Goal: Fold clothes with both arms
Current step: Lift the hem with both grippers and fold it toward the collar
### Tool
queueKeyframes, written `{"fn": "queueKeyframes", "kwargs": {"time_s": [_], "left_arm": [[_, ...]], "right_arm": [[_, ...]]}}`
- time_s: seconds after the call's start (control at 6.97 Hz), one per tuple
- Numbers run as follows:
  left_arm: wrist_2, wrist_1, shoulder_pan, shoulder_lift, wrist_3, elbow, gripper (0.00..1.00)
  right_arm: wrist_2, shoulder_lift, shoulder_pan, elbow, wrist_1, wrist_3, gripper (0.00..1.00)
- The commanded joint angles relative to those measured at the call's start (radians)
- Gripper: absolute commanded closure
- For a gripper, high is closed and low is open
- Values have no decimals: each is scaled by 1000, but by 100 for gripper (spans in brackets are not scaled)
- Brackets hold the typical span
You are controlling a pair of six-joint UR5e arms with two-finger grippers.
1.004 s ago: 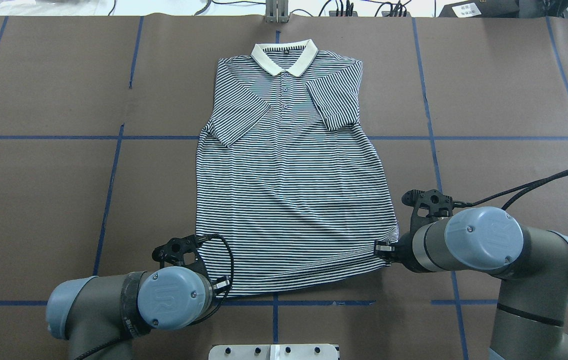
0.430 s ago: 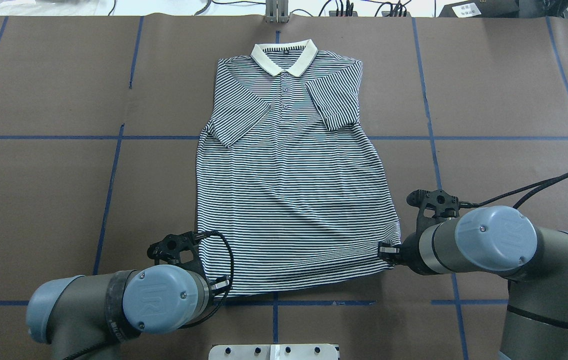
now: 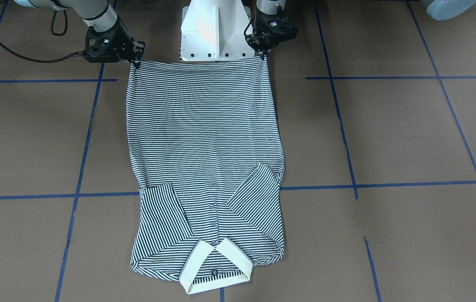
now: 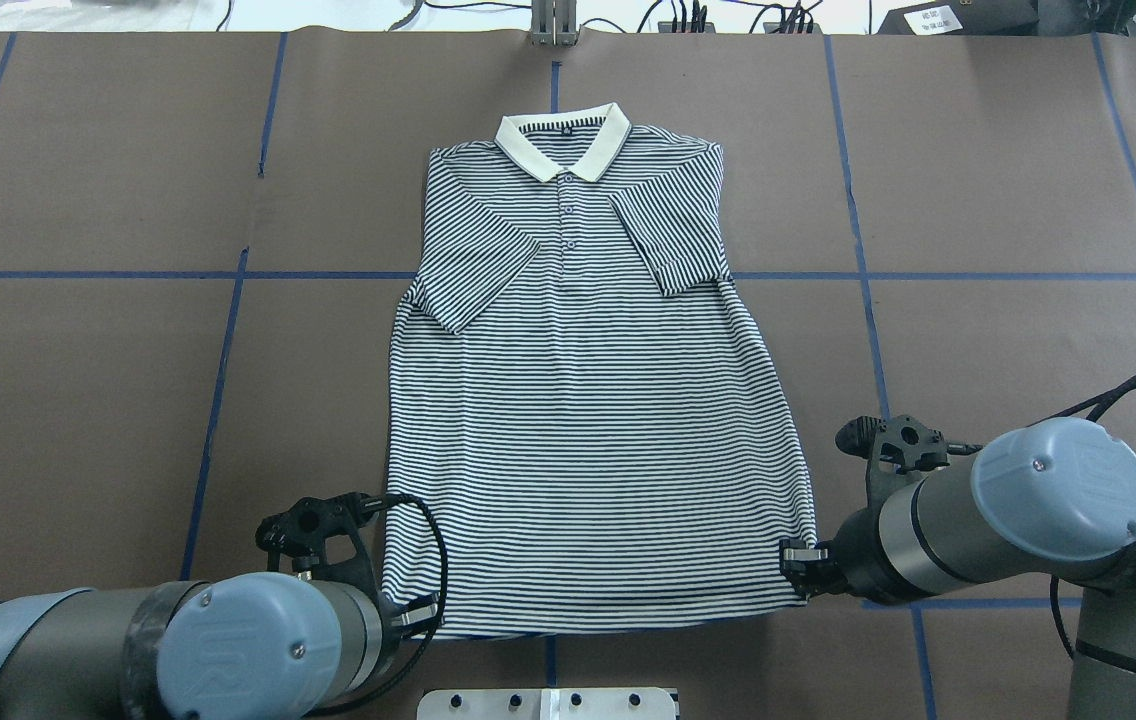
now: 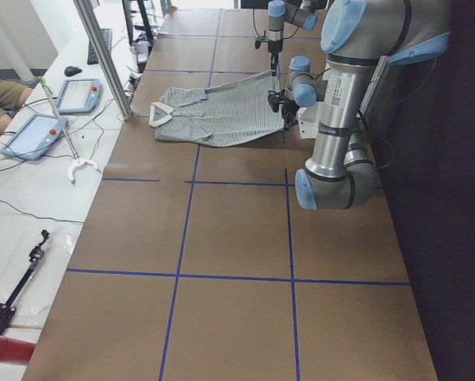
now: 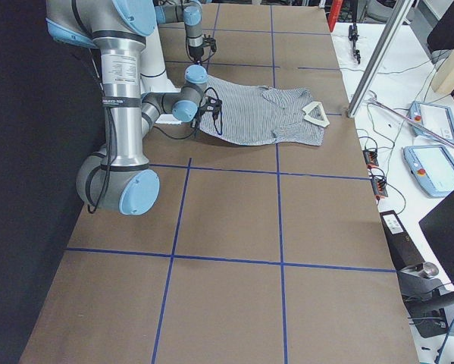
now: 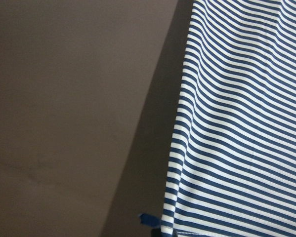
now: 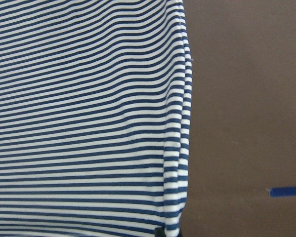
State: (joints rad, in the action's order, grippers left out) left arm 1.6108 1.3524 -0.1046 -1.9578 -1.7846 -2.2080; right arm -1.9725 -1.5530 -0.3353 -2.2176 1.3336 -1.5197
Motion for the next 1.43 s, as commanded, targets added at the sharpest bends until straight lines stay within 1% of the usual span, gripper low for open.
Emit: {"fn": "queueKeyframes", "kwargs": {"time_s": [0.0, 0.14, 0.29, 0.43, 0.57, 0.72, 0.86, 1.0, 1.29], "left_arm": [[3, -132, 100, 10, -13, -161, 100], [6, -151, 115, 10, -13, -180, 100], [12, -148, 115, 4, -12, -177, 100], [8, -144, 94, -1, 2, -165, 100], [4, -125, 13, -4, 52, -159, 100], [7, -109, -85, -9, 182, -133, 100], [9, -86, -163, -12, 261, -90, 100], [9, -35, -214, -13, 314, -29, 100], [12, 93, -283, -13, 346, 92, 100]], "right_arm": [[-42, -10, 88, -40, -1, -48, 100], [-42, -4, 97, -49, -2, -60, 100], [-42, 11, 85, -47, -7, -57, 100], [-29, 63, 28, -24, -7, -38, 100], [-19, 105, -46, -4, -5, 25, 100], [9, 144, -104, 53, -4, 144, 100], [15, 196, -178, 125, -5, 230, 100], [14, 264, -236, 200, -1, 310, 100], [6, 345, -339, 318, -10, 337, 100]]}}
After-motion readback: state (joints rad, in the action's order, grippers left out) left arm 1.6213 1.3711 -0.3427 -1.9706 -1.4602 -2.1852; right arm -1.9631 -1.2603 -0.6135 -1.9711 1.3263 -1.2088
